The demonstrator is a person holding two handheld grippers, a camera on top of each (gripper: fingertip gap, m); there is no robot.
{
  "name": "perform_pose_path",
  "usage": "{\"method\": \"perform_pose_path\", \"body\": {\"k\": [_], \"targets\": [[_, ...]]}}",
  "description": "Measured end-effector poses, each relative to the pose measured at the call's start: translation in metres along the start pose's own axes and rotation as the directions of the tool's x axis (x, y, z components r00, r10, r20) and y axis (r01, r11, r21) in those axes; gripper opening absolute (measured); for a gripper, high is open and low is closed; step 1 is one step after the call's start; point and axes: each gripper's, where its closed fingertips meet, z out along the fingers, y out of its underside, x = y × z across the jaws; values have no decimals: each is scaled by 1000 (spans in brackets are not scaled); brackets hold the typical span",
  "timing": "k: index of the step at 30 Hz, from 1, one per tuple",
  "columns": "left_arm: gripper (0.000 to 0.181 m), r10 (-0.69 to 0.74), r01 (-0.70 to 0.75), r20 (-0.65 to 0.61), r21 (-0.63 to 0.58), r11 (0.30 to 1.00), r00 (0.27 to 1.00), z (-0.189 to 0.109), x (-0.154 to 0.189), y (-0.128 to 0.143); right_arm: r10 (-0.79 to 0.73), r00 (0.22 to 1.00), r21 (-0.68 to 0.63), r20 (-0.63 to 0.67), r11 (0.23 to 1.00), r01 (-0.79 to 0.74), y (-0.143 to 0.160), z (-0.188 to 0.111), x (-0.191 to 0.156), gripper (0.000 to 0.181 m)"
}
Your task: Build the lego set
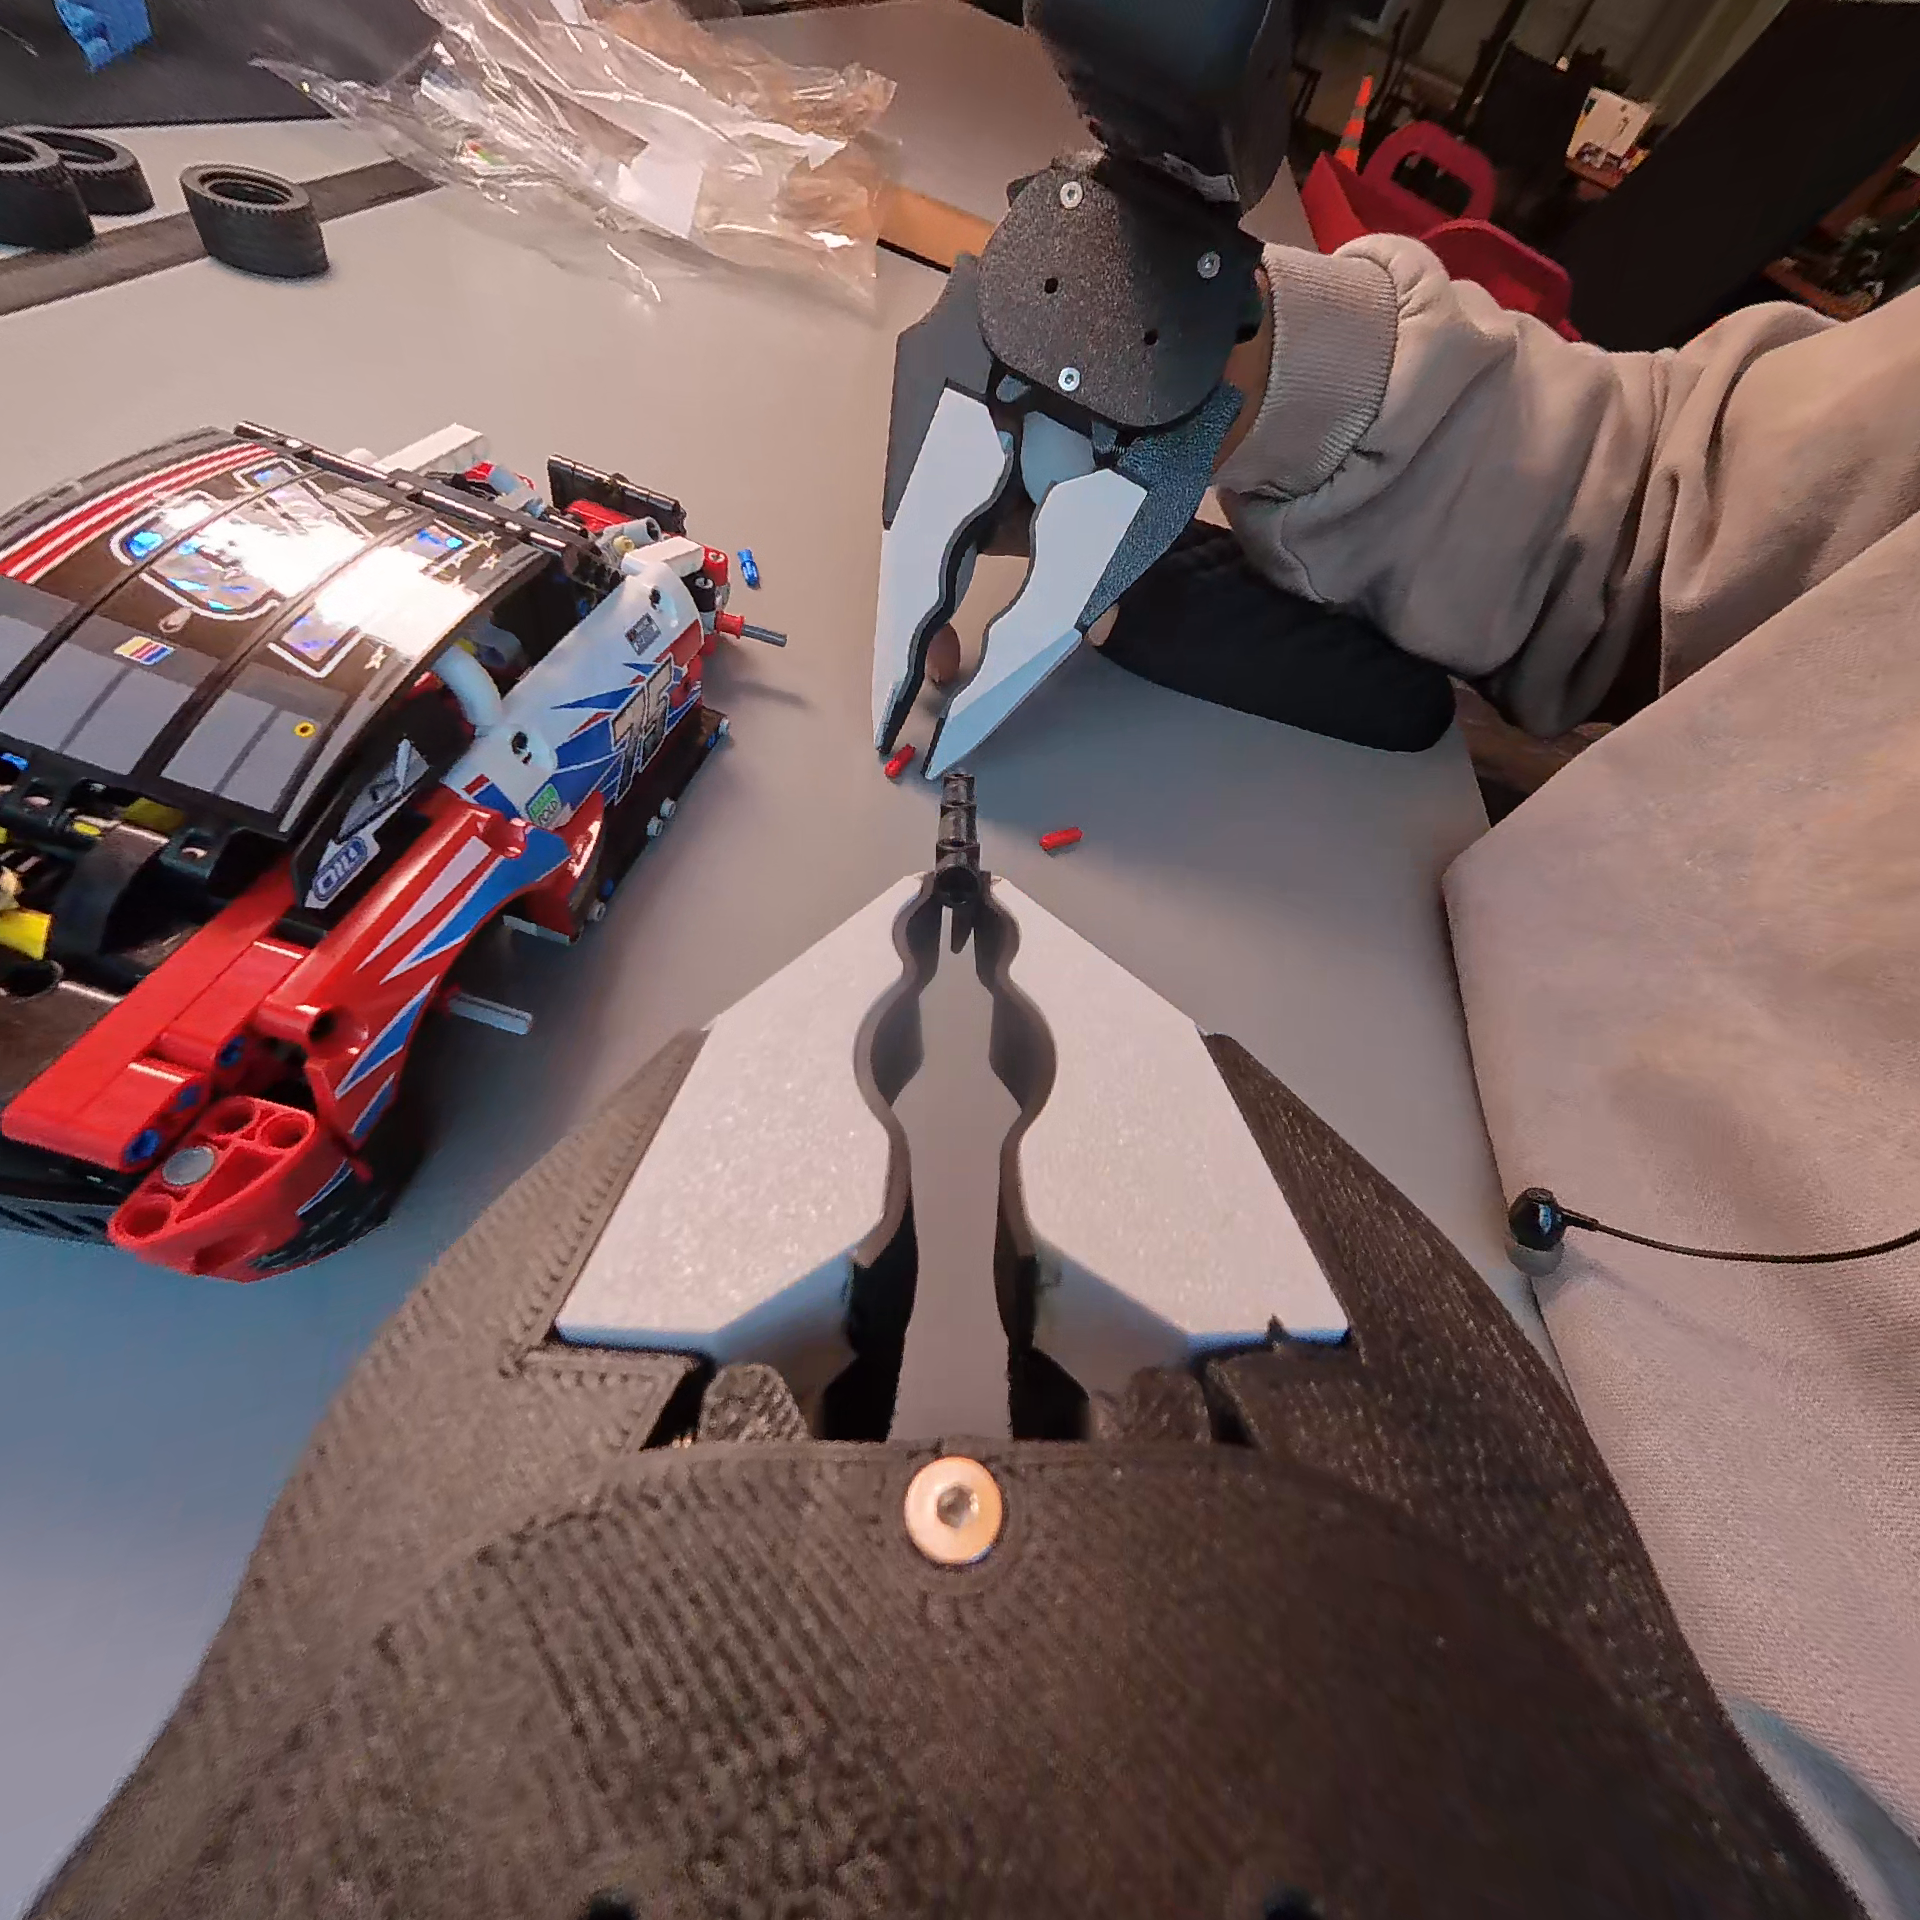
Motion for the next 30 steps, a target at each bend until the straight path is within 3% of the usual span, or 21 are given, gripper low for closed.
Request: {"method": "perform_pose_path", "body": {"k": [4, 6, 9, 11, 14, 17, 19, 25, 30], "targets": [[4, -23, 23, 14, -25, 999, 1000, 2, -1, 4, -18, 1000, 2, -7, 1000, 18, -1, 1, 1, 1], [4, -48, 49, 24, -50, 998, 999, 4, -1, 6, -109, 993, 11, -45, 994, 109, -2, 1, 1, 1], [4, -131, 131, -3, -69, 989, 991, 8, 6, 6, -291, 947, 184, -132, 932, 312, -38, -14, -14, 1], [4, -192, 189, -52, -66, 980, 980, 14, 13, 4, -435, 870, 207, -232, 852, 481, -63, -28, -22, 1], [4, -248, 241, -110, -77, 967, 962, 22, 25, 2, -649, 678, 99, -346, 694, 714, -85, -37, -28, 1], [4, -274, 267, -108, -77, 961, 956, 26, 31, 2, -788, 493, -21, -370, 537, 843, -92, -33, -34, 1], [4, -276, 269, -93, -78, 960, 957, 27, 33, 1, -842, 413, -70, -347, 462, 884, -91, -29, -42, 1], [4, -281, 275, -67, -89, 957, 957, 25, 32, 2, -900, 269, -146, -343, 334, 931, -99, -25, -51, 1], [4, -280, 272, -74, -96, 957, 957, 26, 33, 3, -917, 229, -171, -327, 295, 940, -101, -25, -51, 1]]}}
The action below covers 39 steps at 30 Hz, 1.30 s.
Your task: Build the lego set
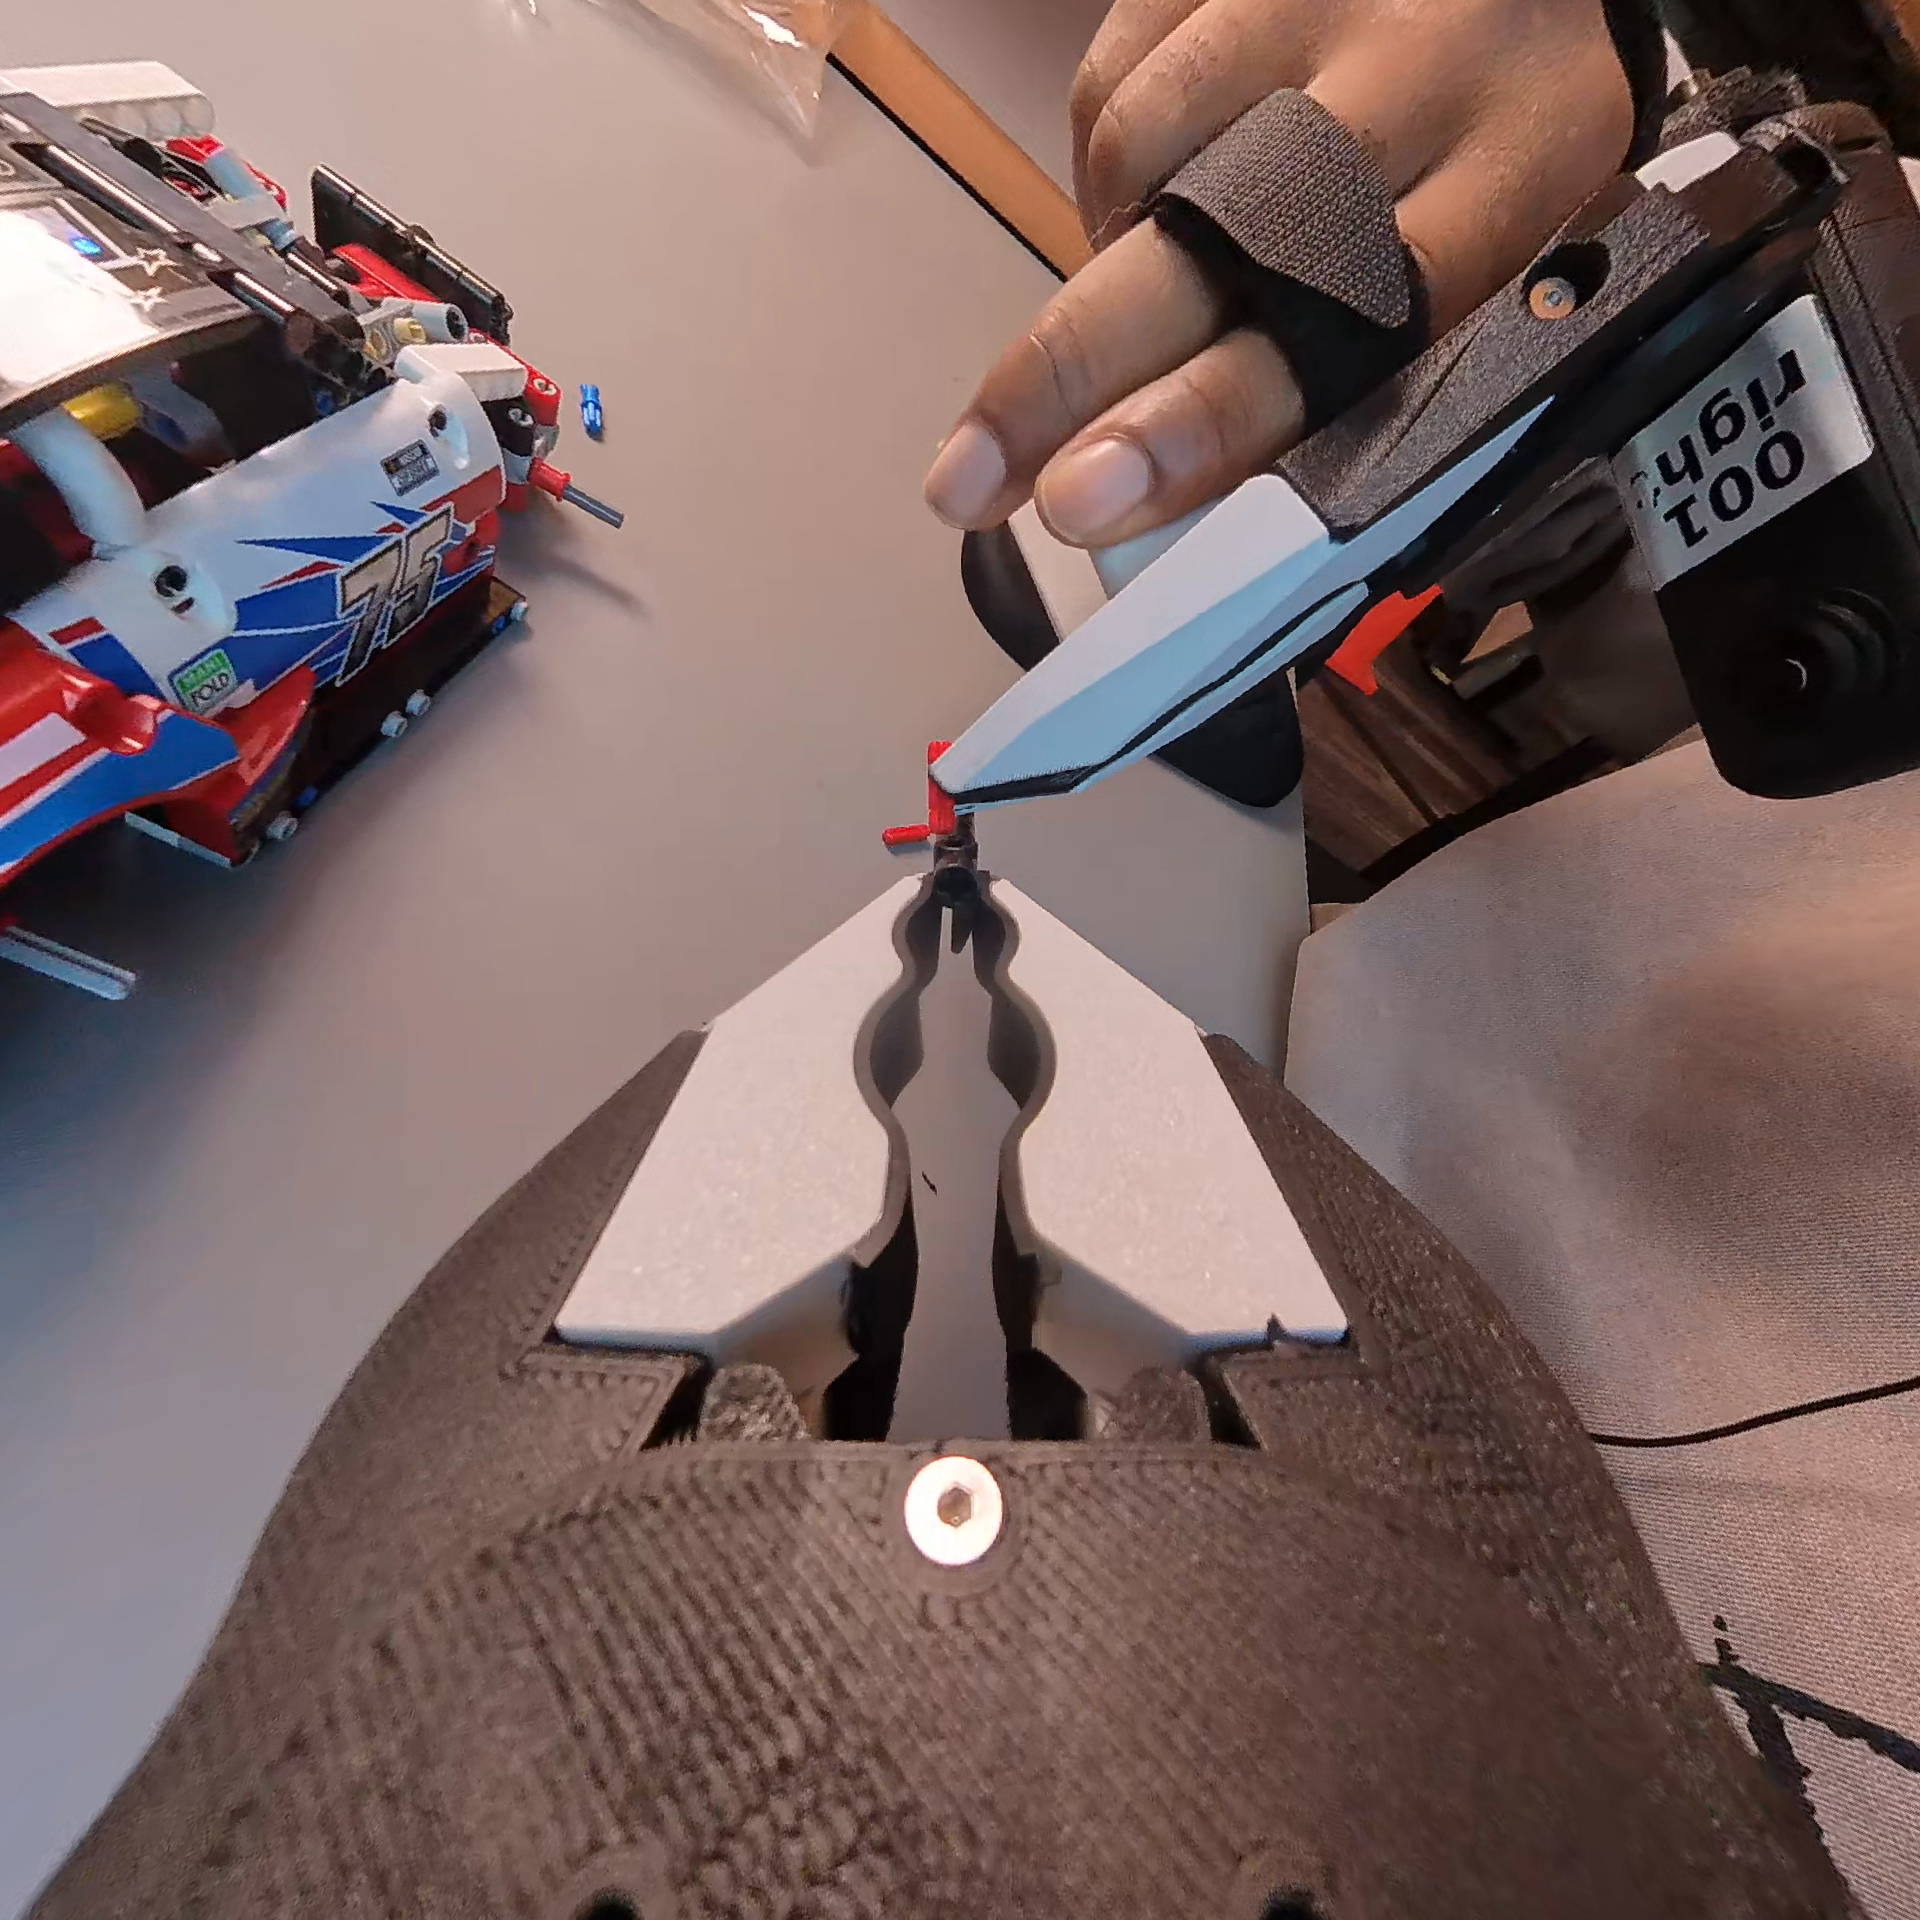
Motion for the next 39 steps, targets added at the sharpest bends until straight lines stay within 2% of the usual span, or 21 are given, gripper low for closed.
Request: {"method": "perform_pose_path", "body": {"k": [10, 18, 21, 26, 34, 37, 39], "targets": [[4, 0, 0, -1, -22, 1000, 1000, 3, 0, 4, -80, 996, -1, 41, 997, 81, -4, 0, -4, 1], [3, -50, 44, -73, -92, 995, 996, 9, 8, 14, -335, 934, 18, 122, 942, 335, -9, -3, -14, 1], [3, -76, 66, -108, -94, 993, 991, 9, 12, 15, -379, 915, 34, 142, 925, 378, -12, -5, -15, 1], [3, -74, 67, -121, -67, 996, 990, 5, 14, 10, -338, 930, 33, 146, 941, 337, -13, -7, -10, 1], [3, 55, -61, -71, -95, 994, 996, 7, 15, 13, -274, 944, 69, 184, 962, 265, -20, -12, -14, 0], [3, 133, -142, -85, -103, 985, 987, 6, 22, 15, -224, 954, 118, 199, 972, 204, -27, -17, -14, 0], [3, 195, -202, -102, -66, 977, 976, 4, 30, 6, -153, 965, 205, 215, 973, 109, -45, -24, -14, 0]]}}
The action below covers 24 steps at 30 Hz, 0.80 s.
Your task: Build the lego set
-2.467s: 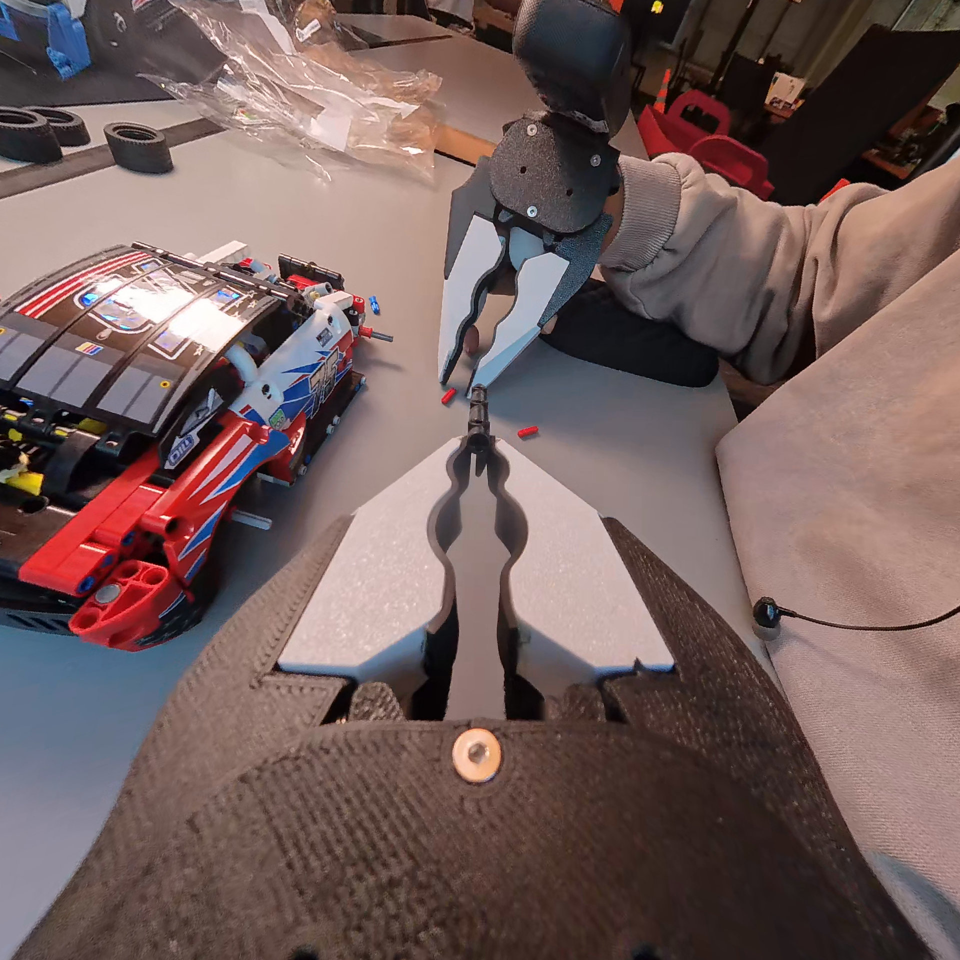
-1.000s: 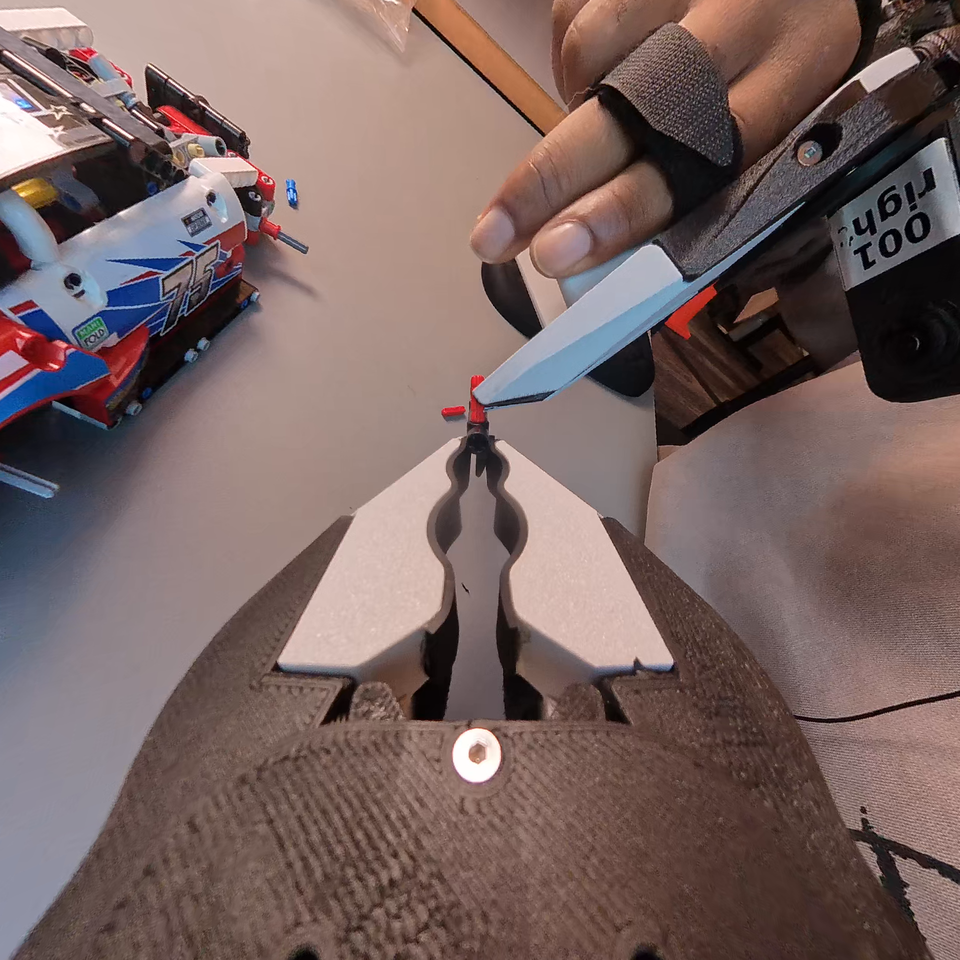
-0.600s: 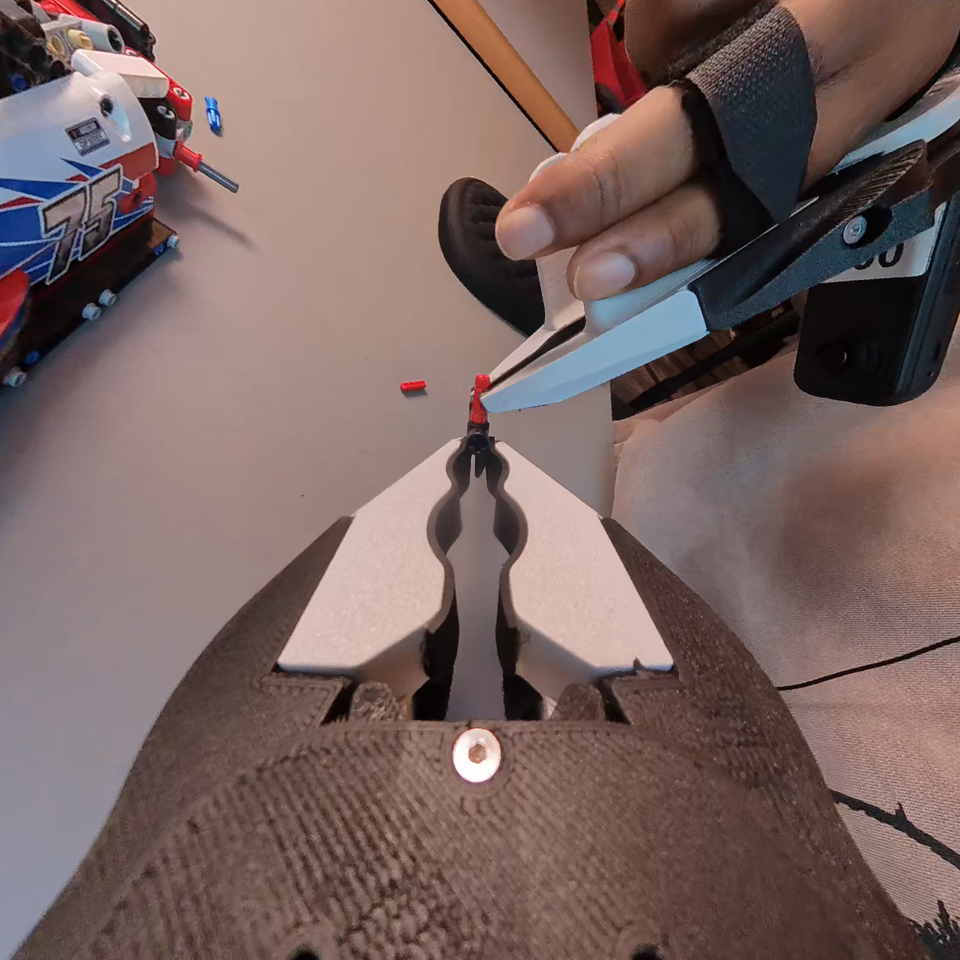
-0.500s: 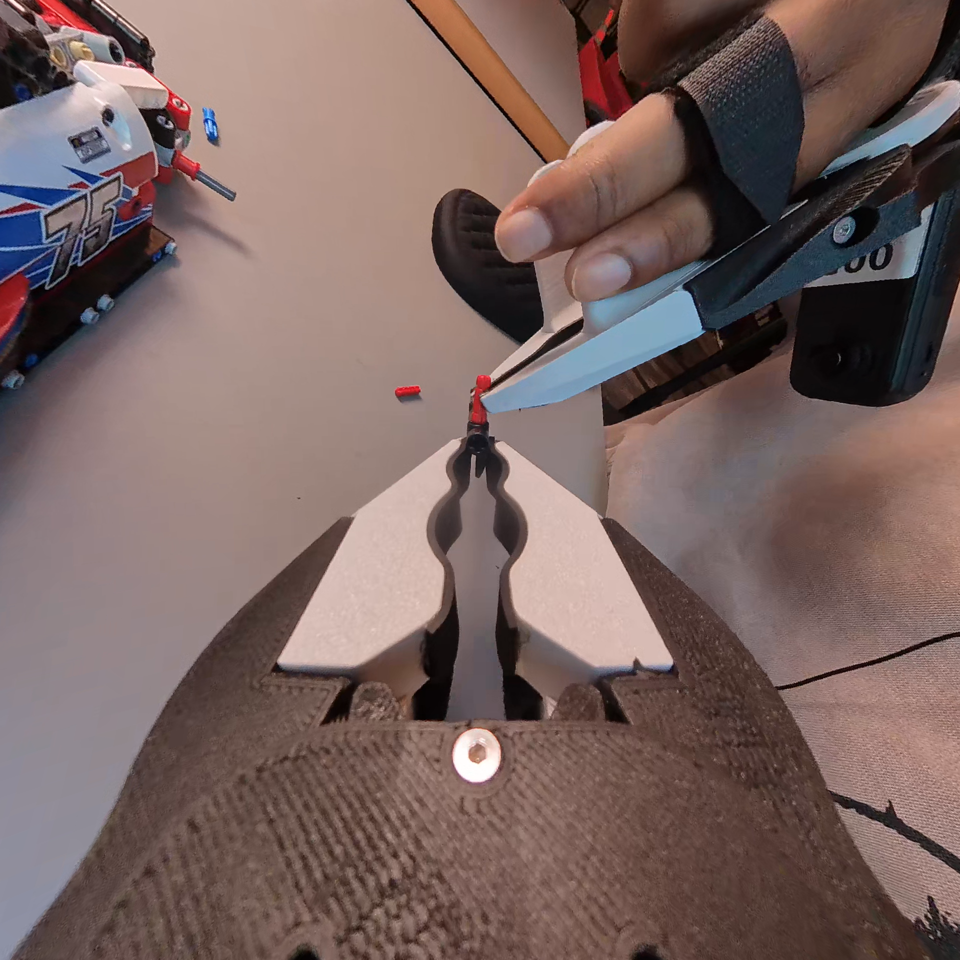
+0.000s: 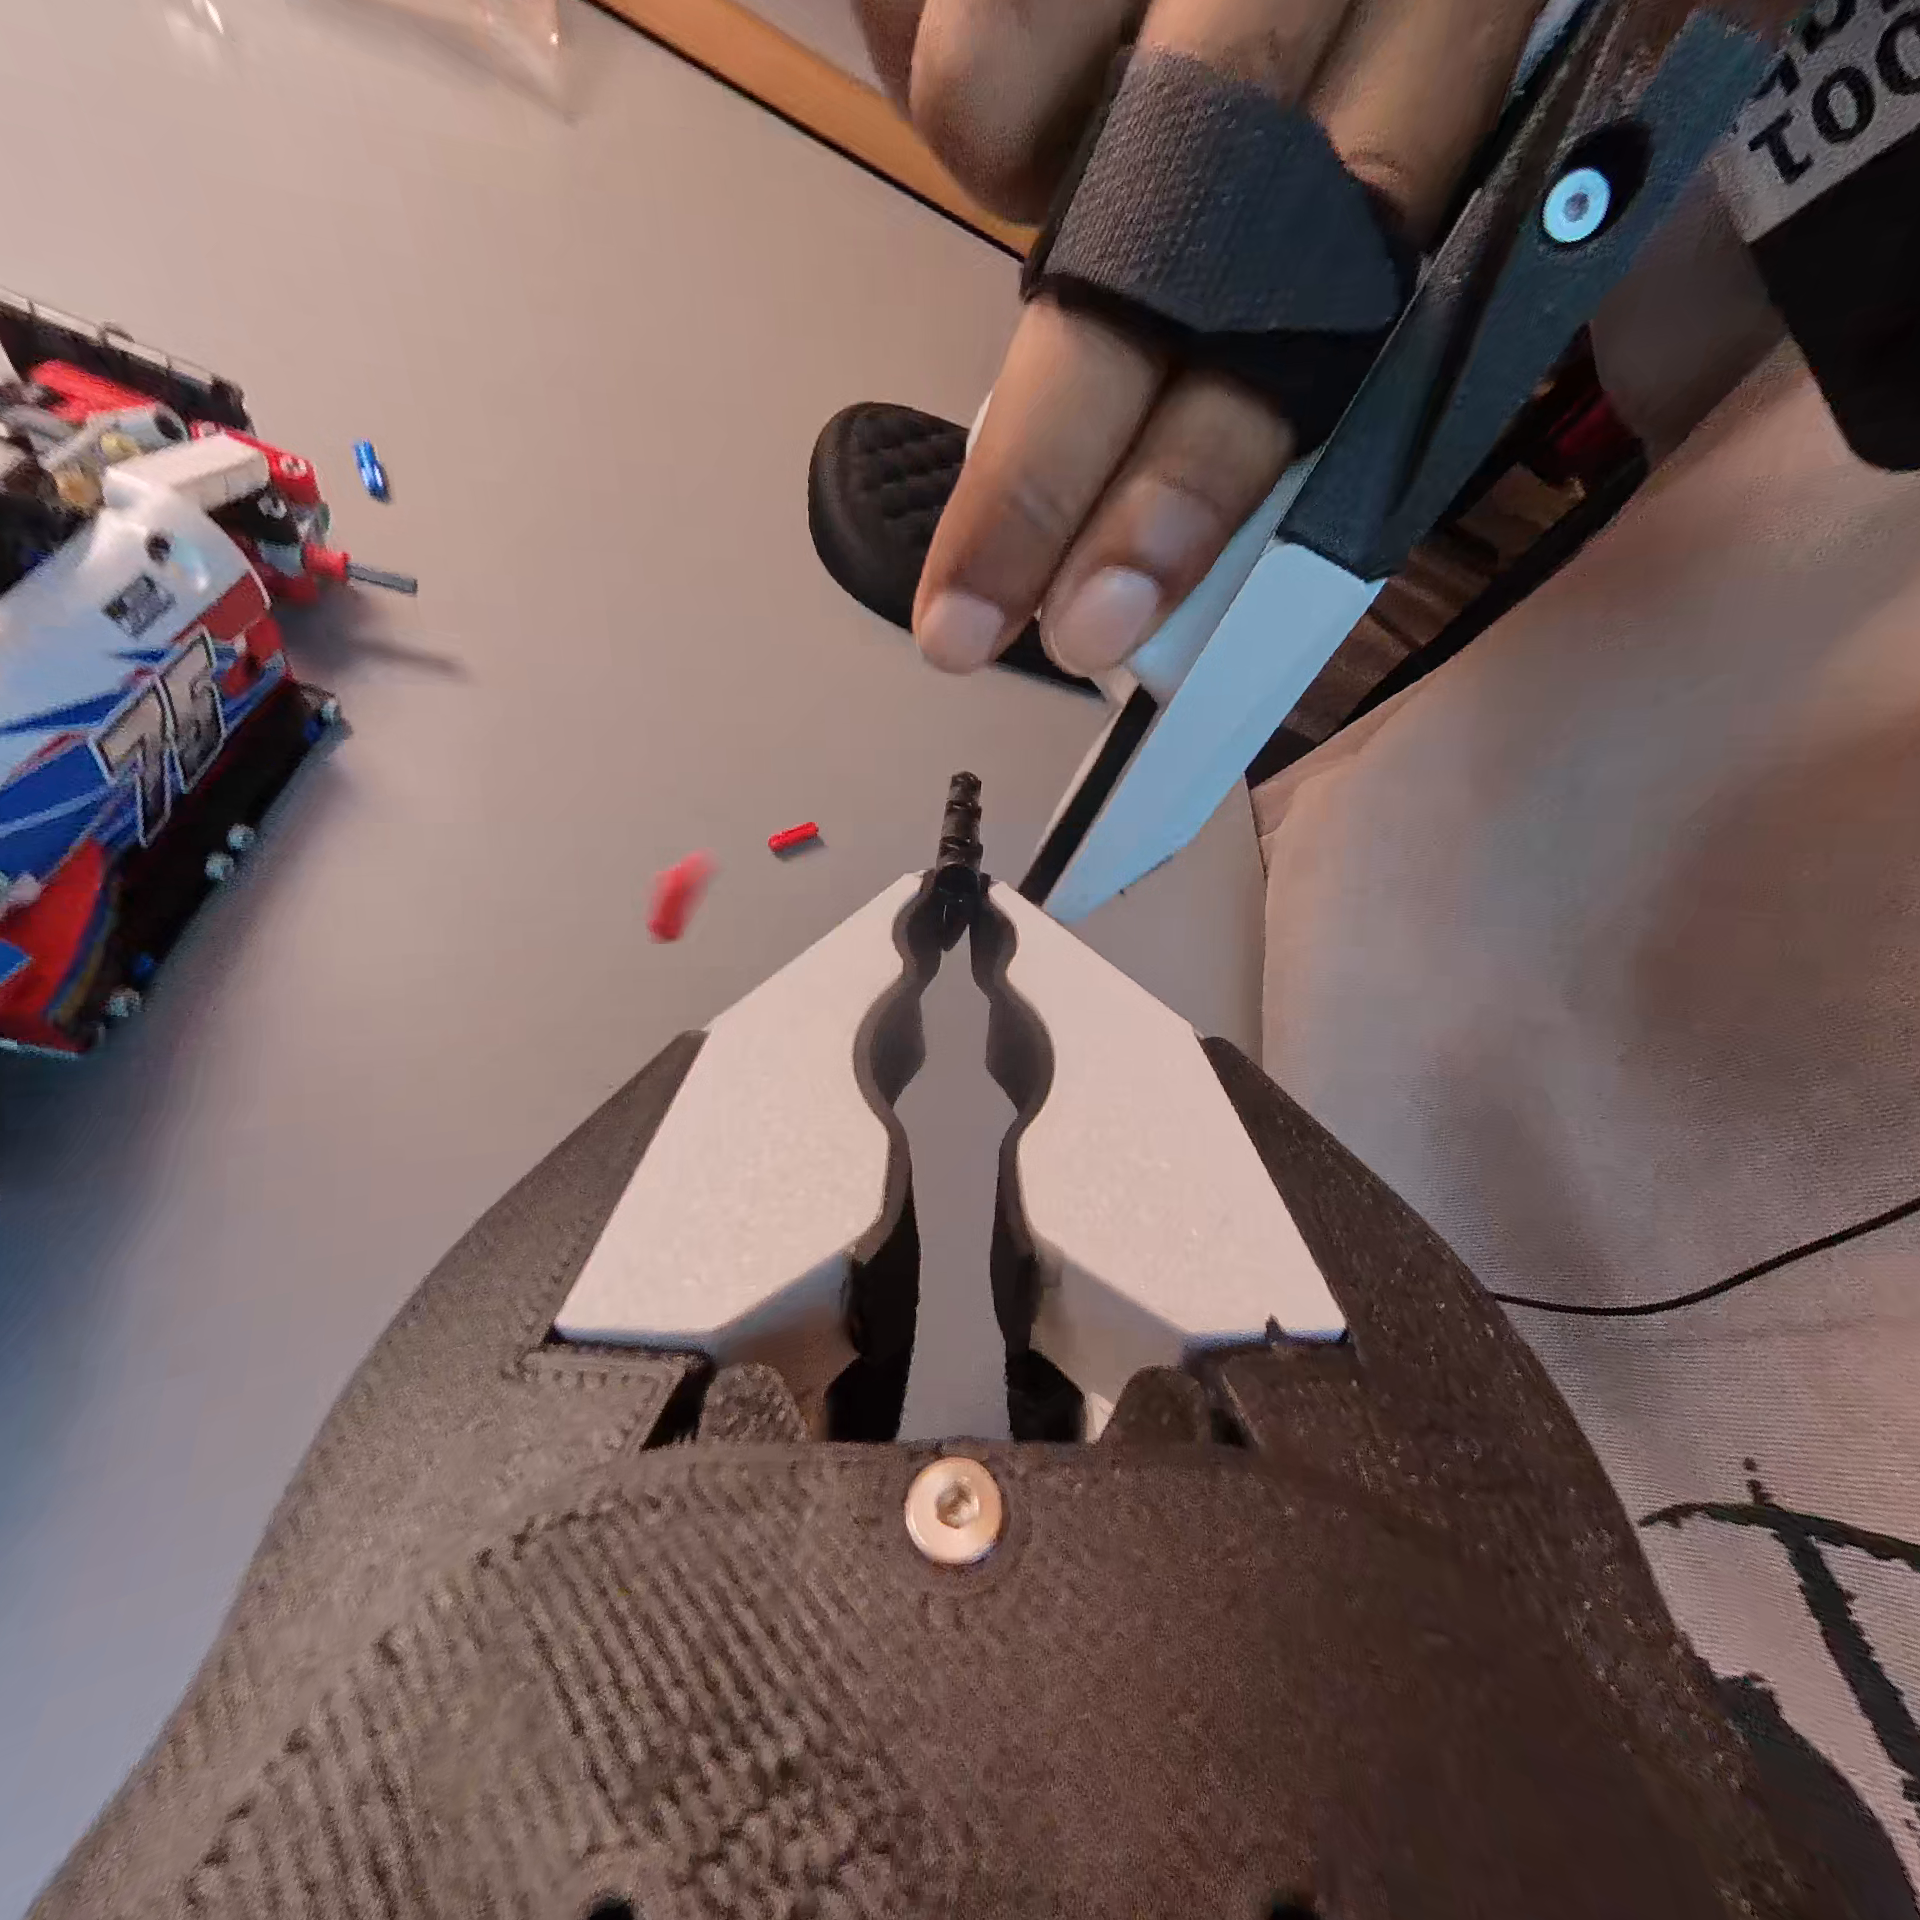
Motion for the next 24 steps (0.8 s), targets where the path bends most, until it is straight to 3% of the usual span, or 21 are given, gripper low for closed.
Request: {"method": "perform_pose_path", "body": {"k": [4, 8, 10, 13, 15, 17, 21, 24], "targets": [[3, 104, -104, 30, -11, 995, 994, -4, 5, -4, 29, 1000, -2, -2, 1000, -29, -6, -5, 6, 0], [4, 76, -73, 101, -34, 997, 992, -10, -11, 6, 338, 940, 44, -45, 941, -336, 13, -16, 20, 0], [4, 40, -37, 138, -26, 999, 990, -22, -24, 6, 552, 833, 110, -47, 831, -545, 25, -17, 25, 1], [4, -50, 60, 166, -54, 997, 985, -38, -43, 20, 795, 606, 186, -15, 598, -780, 50, -13, 21, 10], [4, -157, 162, 115, -31, 986, 981, -39, -46, 27, 888, 461, 219, 8, 448, -867, 64, -8, 14, 13], [4, -217, 222, 140, -20, 975, 966, -36, -56, 34, 933, 359, 210, 31, 345, -915, 74, 1, 1, 14], [7, -205, 233, 229, -102, 967, 952, -29, -67, 49, 964, 266, 113, -15, 266, -957, 97, 26, -22, 12], [27, -177, 221, 233, -178, 959, 956, -30, -62, 57, 969, 243, 79, -37, 245, -966, 104, 44, -20, 12]]}}
